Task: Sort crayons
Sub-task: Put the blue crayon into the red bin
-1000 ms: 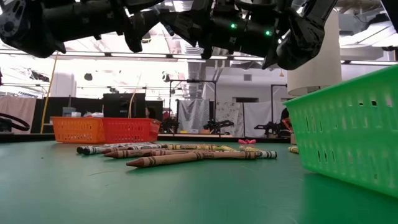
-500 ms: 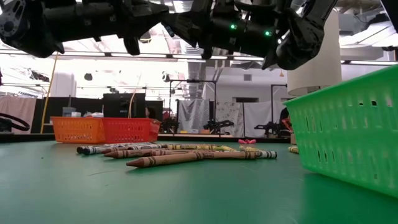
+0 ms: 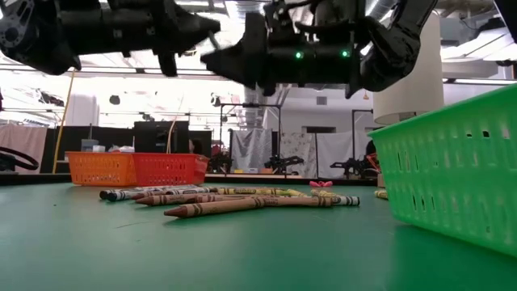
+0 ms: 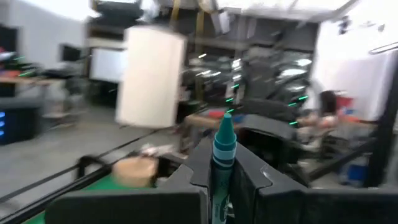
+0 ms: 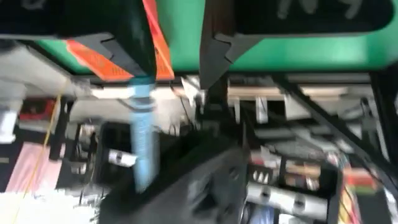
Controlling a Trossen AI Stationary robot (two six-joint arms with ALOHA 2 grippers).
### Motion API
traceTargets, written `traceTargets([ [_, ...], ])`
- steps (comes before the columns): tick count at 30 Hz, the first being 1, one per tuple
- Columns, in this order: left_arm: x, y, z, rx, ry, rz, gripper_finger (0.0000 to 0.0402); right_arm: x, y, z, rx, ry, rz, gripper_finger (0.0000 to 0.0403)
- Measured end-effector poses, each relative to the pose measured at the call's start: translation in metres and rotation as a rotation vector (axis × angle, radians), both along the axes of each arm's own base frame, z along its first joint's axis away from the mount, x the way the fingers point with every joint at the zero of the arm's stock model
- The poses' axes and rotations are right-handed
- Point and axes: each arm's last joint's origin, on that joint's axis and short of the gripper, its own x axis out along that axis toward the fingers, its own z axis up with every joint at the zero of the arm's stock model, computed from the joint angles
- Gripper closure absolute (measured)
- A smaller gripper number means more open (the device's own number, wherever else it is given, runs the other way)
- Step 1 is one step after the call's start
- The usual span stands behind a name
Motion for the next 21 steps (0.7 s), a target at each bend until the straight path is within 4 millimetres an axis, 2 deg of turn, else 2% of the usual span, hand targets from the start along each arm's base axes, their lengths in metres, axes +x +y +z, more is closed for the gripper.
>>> traceTargets([
  [4,0.001,0.005,-0.011,-0.037,0.128,0.192,0.0391,0.001,-0.001,-0.009,0.001,0.09,-0.042,0.0261],
  [9,0.001,0.017,-0.026,-0.12,0.257,0.404,0.0391,0.001,-0.002,-0.016,0.022,0.158,-0.053,0.0262],
  [16,-0.003,0.037,-0.052,-0.264,0.415,0.54,0.039,0.001,-0.002,-0.018,0.039,0.179,-0.053,0.0269],
  [21,-0.007,0.046,-0.062,-0.33,0.472,0.589,0.0388,0.001,-0.002,-0.018,0.041,0.181,-0.053,0.0269],
])
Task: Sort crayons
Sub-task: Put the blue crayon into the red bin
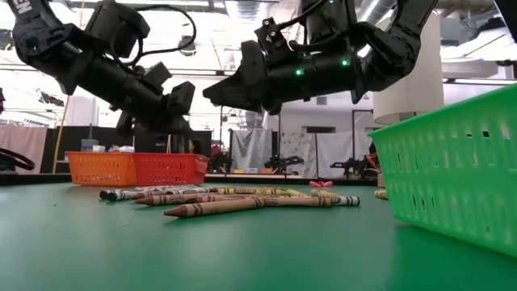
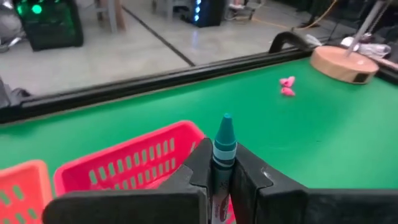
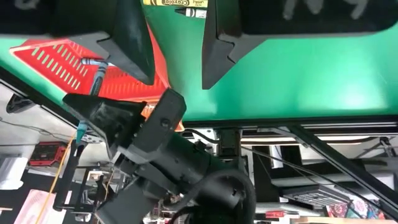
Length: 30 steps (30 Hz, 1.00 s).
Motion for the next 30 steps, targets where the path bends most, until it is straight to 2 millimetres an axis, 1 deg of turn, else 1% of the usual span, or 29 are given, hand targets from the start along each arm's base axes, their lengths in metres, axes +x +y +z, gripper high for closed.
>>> traceTargets([
  [2,0.0,0.0,-0.001,-0.007,0.006,0.005,0.0383,0.0,0.0,-0.001,0.0,0.009,0.0,0.0269],
  [4,-0.001,0.0,-0.002,-0.004,0.015,0.003,0.0368,0.0,0.0,-0.003,0.0,0.026,0.0,0.0269],
  [7,-0.001,0.0,-0.002,-0.004,0.017,-0.001,0.033,0.0,0.0,-0.005,0.001,0.05,0.0,0.0269],
  [14,0.0,0.0,-0.002,-0.035,-0.008,-0.014,0.0225,-0.001,0.0,-0.013,0.002,0.132,0.005,0.0269],
  [17,0.0,-0.001,-0.002,-0.067,-0.038,-0.039,0.0198,-0.002,0.0,-0.018,0.008,0.184,0.0,0.0269],
  [22,0.003,-0.005,0.002,-0.127,-0.078,-0.198,0.019,-0.01,-0.003,-0.027,0.096,0.328,-0.132,0.0269],
  [24,0.003,-0.006,0.005,-0.15,-0.096,-0.25,0.0191,-0.018,-0.004,-0.026,0.158,0.403,-0.191,0.0269],
  [26,0.003,-0.008,0.008,-0.162,-0.119,-0.286,0.0191,-0.027,-0.005,-0.02,0.238,0.461,-0.248,0.0269],
  [30,0.001,-0.011,0.018,-0.153,-0.163,-0.304,0.0191,-0.056,-0.003,-0.002,0.367,0.588,-0.375,0.0269],
])
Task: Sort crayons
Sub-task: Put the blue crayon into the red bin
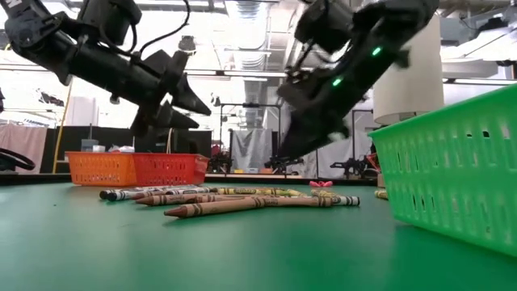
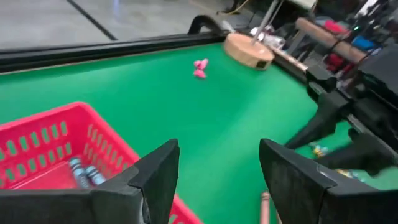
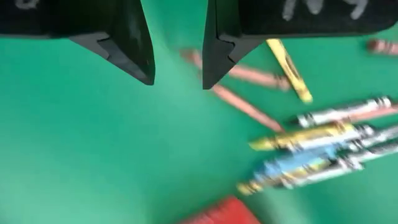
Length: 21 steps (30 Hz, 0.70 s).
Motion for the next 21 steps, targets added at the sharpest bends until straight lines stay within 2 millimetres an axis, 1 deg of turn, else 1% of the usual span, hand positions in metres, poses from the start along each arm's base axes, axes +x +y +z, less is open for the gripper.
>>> traceTargets([
  [5,-0.004,-0.004,0.012,-0.003,-0.066,-0.01,0.0191,-0.045,0.005,0.023,0.112,0.144,-0.181,0.0269],
  [8,-0.007,-0.007,0.02,-0.009,-0.107,-0.024,0.0191,-0.07,0.007,0.027,0.175,0.252,-0.308,0.0269],
  [11,-0.01,-0.01,0.027,-0.007,-0.145,-0.042,0.0191,-0.086,0.014,0.027,0.202,0.335,-0.398,0.0269],
  [14,-0.014,-0.013,0.034,-0.001,-0.179,-0.054,0.0191,-0.089,0.024,0.02,0.223,0.372,-0.432,0.0269],
  [18,-0.017,-0.016,0.041,0.016,-0.203,-0.071,0.0191,-0.083,0.037,0.006,0.238,0.407,-0.419,0.0269],
  [21,-0.019,-0.018,0.043,0.031,-0.207,-0.08,0.0191,-0.081,0.044,-0.006,0.256,0.457,-0.43,0.0269],
])
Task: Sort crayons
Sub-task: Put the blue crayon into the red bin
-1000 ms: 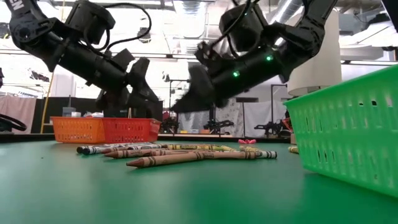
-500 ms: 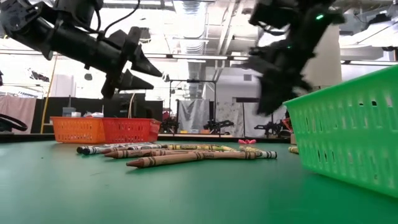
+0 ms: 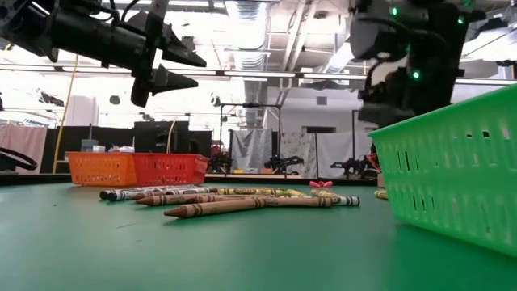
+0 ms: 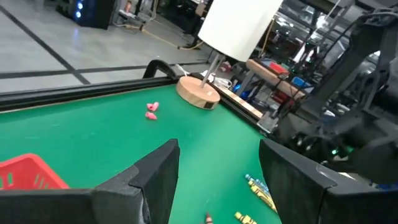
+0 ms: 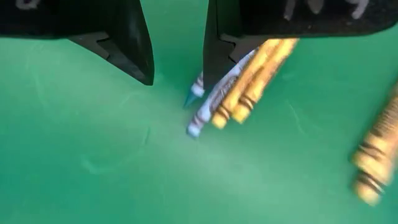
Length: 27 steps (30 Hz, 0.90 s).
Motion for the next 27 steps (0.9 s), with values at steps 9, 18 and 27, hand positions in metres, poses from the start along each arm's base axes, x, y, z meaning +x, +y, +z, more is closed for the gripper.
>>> traceTargets([
  [9,0.0,0.0,0.0,0.004,0.002,-0.002,0.0191,0.006,0.005,-0.021,0.04,0.079,0.003,0.0269],
  [18,0.0,0.0,-0.002,0.005,0.022,-0.001,0.0191,0.0,0.008,-0.003,-0.001,0.009,0.057,0.0269],
  [27,0.0,0.0,-0.002,0.005,0.026,0.0,0.0191,-0.001,0.022,0.009,-0.023,-0.062,0.228,0.0269],
])
